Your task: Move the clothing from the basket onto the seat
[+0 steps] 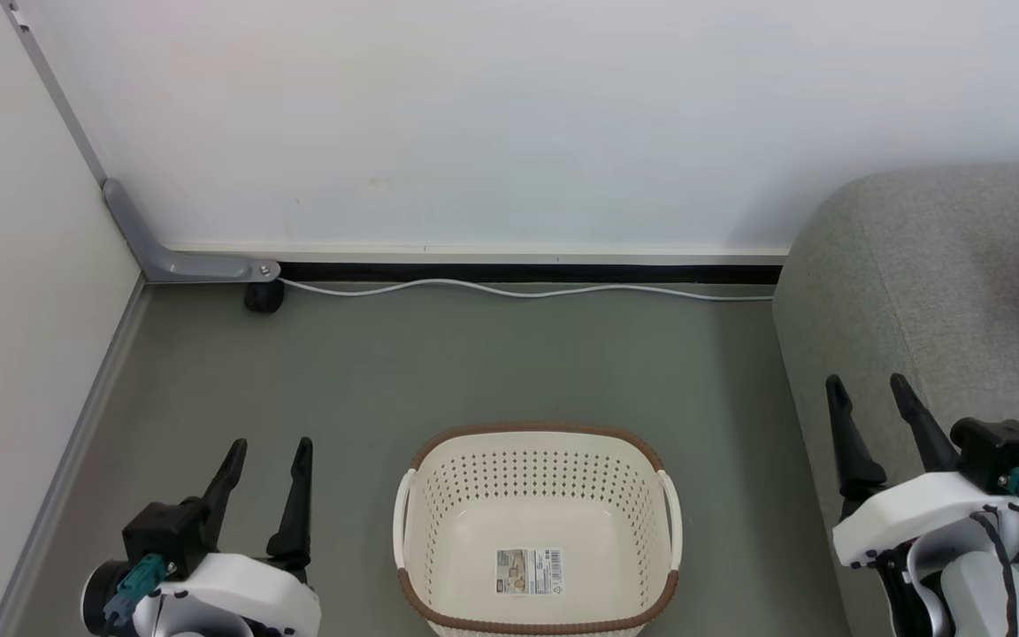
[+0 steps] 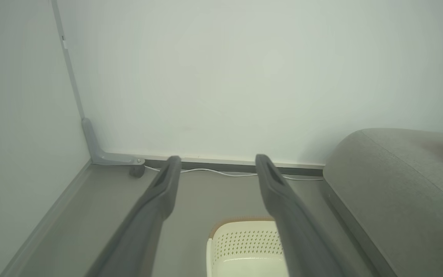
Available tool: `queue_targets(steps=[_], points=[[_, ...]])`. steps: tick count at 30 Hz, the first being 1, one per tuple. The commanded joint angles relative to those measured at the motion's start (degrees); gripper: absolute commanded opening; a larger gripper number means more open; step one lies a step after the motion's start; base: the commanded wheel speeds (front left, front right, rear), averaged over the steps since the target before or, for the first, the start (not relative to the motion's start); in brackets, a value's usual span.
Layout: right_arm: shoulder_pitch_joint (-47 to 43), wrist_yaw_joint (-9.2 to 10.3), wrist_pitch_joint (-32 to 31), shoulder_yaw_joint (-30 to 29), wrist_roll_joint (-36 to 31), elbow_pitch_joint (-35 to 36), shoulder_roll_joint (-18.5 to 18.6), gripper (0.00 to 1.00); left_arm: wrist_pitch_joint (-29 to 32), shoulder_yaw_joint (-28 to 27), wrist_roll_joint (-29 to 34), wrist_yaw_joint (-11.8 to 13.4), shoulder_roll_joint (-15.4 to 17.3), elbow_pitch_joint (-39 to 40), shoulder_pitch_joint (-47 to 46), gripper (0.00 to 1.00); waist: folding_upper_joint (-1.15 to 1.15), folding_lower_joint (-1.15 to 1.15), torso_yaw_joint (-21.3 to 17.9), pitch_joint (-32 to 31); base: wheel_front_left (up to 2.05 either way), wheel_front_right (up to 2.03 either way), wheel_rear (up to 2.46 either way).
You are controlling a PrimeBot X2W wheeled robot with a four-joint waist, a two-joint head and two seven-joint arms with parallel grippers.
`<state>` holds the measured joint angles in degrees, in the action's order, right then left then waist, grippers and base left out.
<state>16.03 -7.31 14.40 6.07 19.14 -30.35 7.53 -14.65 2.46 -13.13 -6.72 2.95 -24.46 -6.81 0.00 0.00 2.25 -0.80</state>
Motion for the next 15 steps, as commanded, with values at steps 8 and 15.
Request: queue_targets(steps=[8,15], points=[[-2.02,-0.18,0.60,0.37,-2.70,2.56,-1.24,1.00,-0.35,-4.05,0.99,0.69,0.12,2.11,1.05,1.00,0.00,0.00,-0.22,-0.22,0.00,0.00,0.00],[-2.30,-0.18,0.60,0.33,-3.99,2.75,-1.99,1.00,-0.35,-4.72,1.36,0.55,-0.03,1.93,1.22,1.00,0.00,0.00,-0.64,0.07,0.00,0.00,0.00]])
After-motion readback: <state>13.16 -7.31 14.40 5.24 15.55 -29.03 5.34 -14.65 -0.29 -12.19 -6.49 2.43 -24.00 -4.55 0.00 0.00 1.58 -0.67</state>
